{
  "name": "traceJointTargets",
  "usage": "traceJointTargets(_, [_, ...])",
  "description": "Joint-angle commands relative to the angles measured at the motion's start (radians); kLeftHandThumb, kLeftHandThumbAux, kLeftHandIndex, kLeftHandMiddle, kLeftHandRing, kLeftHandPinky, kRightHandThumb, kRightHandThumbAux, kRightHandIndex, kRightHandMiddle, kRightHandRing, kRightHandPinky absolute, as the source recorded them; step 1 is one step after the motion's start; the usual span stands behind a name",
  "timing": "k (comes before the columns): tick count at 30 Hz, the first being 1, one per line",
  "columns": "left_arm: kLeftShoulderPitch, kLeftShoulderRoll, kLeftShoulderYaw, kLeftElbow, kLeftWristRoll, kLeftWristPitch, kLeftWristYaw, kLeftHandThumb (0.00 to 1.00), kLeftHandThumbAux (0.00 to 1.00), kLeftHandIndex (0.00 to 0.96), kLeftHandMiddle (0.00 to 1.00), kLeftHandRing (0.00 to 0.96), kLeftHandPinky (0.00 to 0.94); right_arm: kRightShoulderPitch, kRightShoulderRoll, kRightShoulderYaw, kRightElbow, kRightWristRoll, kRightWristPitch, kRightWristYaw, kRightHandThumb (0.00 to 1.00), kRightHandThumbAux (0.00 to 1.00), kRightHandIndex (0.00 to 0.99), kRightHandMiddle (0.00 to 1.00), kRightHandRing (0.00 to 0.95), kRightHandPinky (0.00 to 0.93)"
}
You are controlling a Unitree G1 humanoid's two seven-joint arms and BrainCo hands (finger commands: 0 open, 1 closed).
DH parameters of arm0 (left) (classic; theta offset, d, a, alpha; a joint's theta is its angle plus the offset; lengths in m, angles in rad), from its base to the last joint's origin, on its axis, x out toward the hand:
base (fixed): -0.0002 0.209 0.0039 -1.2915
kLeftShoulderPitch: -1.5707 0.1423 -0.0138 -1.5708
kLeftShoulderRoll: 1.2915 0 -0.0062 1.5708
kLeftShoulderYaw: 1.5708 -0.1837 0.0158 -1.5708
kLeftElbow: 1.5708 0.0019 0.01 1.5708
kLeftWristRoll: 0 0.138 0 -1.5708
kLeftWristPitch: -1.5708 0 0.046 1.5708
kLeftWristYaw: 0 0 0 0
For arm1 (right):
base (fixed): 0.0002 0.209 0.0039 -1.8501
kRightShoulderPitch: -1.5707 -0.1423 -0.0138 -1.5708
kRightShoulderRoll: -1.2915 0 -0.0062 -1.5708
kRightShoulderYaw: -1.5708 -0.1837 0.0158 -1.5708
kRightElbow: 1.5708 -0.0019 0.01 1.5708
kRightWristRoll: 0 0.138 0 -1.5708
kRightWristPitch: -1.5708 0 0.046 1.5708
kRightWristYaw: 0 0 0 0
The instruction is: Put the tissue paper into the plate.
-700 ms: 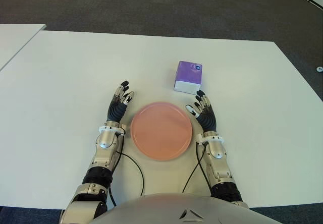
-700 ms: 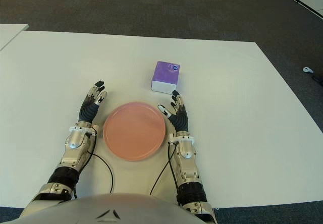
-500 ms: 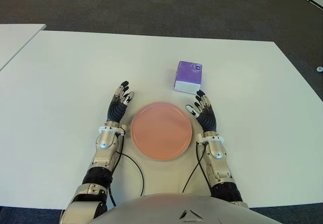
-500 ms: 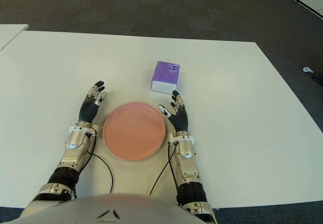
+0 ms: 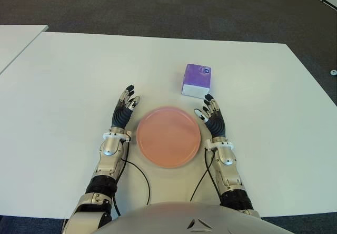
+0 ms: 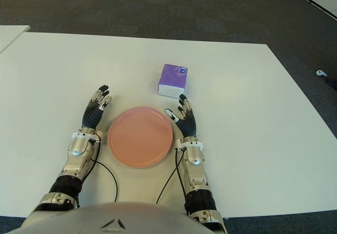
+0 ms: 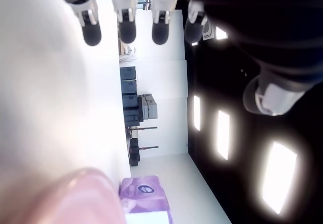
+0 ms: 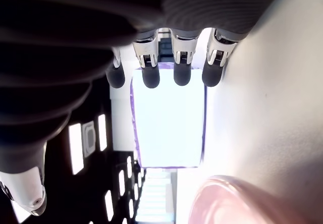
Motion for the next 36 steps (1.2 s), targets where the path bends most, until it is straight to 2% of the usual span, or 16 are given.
traceJointTargets(1, [0.035, -0.01, -0.006, 0.031, -0.001, 0.036, -0.003, 0.0, 0.423, 0.0, 0.0, 0.0, 0.0, 0.046, -0.017, -0.004, 0.057, -0.152, 0.103, -0.178, 0.058, 0.611, 0.0, 0.0, 0.0, 0.0])
traceJointTargets(3, [0.033, -0.011, -0.005, 0.034, 0.0, 0.035, -0.002, 0.0, 0.424, 0.0, 0.0, 0.0, 0.0, 0.045, -0.02, -0.011, 0.032, -0.223, 0.135, -0.269, 0.072, 0.61, 0.0, 0.0, 0.0, 0.0])
traceJointTargets(6, [0.029, -0.013, -0.004, 0.04, -0.002, 0.032, -0.002, 0.0, 0.426, 0.0, 0.0, 0.0, 0.0, 0.049, 0.01, -0.018, -0.152, -0.391, 0.258, -0.42, 0.103, 0.597, 0.0, 0.0, 0.0, 0.0])
traceJointTargets(7, [0.028, -0.014, -0.004, 0.042, -0.003, 0.031, -0.002, 0.0, 0.427, 0.0, 0.0, 0.0, 0.0, 0.022, 0.014, -0.028, -0.186, -0.436, 0.282, -0.474, 0.114, 0.591, 0.0, 0.0, 0.0, 0.0])
traceJointTargets(9, [0.026, -0.015, -0.004, 0.045, -0.003, 0.029, -0.002, 0.0, 0.429, 0.0, 0.0, 0.0, 0.0, -0.011, 0.015, -0.037, -0.204, -0.471, 0.304, -0.524, 0.129, 0.582, 0.0, 0.0, 0.0, 0.0])
traceJointTargets(15, [0.019, -0.015, -0.001, 0.058, -0.002, 0.023, 0.0, 0.0, 0.434, 0.0, 0.0, 0.0, 0.0, -0.123, -0.017, -0.058, -0.168, -0.506, 0.299, -0.632, 0.151, 0.561, 0.0, 0.0, 0.0, 0.0])
traceJointTargets(16, [0.018, -0.016, -0.001, 0.06, -0.002, 0.021, 0.0, 0.0, 0.435, 0.0, 0.0, 0.0, 0.0, -0.131, -0.04, -0.08, -0.212, -0.5, 0.309, -0.618, 0.153, 0.557, 0.0, 0.0, 0.0, 0.0])
traceJointTargets(19, [0.015, -0.017, 0.0, 0.063, -0.003, 0.019, 0.0, 0.0, 0.436, 0.0, 0.0, 0.0, 0.0, -0.176, -0.1, -0.113, -0.243, -0.496, 0.313, -0.608, 0.163, 0.538, 0.0, 0.0, 0.0, 0.0])
traceJointTargets(21, [0.014, -0.019, 0.0, 0.065, -0.004, 0.02, 0.001, 0.0, 0.436, 0.0, 0.0, 0.0, 0.0, -0.191, -0.106, -0.102, -0.216, -0.507, 0.304, -0.624, 0.167, 0.533, 0.0, 0.0, 0.0, 0.0])
traceJointTargets(26, [0.013, -0.023, 0.001, 0.063, -0.005, 0.025, 0.003, 0.0, 0.434, 0.0, 0.0, 0.0, 0.0, -0.296, -0.14, -0.067, -0.202, -0.517, 0.316, -0.594, 0.171, 0.531, 0.0, 0.0, 0.0, 0.0])
traceJointTargets(30, [0.013, -0.023, 0.002, 0.063, 0.001, 0.022, 0.01, 0.0, 0.434, 0.0, 0.0, 0.0, 0.0, -0.393, -0.198, -0.05, -0.216, -0.511, 0.312, -0.518, 0.176, 0.541, 0.0, 0.0, 0.0, 0.0])
traceJointTargets(32, [0.015, -0.022, 0.002, 0.062, 0.004, 0.02, 0.013, 0.0, 0.434, 0.0, 0.0, 0.0, 0.0, -0.456, -0.224, -0.039, -0.181, -0.518, 0.294, -0.508, 0.178, 0.544, 0.0, 0.0, 0.0, 0.0])
traceJointTargets(36, [0.016, -0.021, 0.002, 0.063, 0.007, 0.018, 0.017, 0.0, 0.432, 0.0, 0.0, 0.0, 0.0, -0.493, -0.258, -0.01, -0.115, -0.521, 0.24, -0.502, 0.179, 0.553, 0.0, 0.0, 0.0, 0.0])
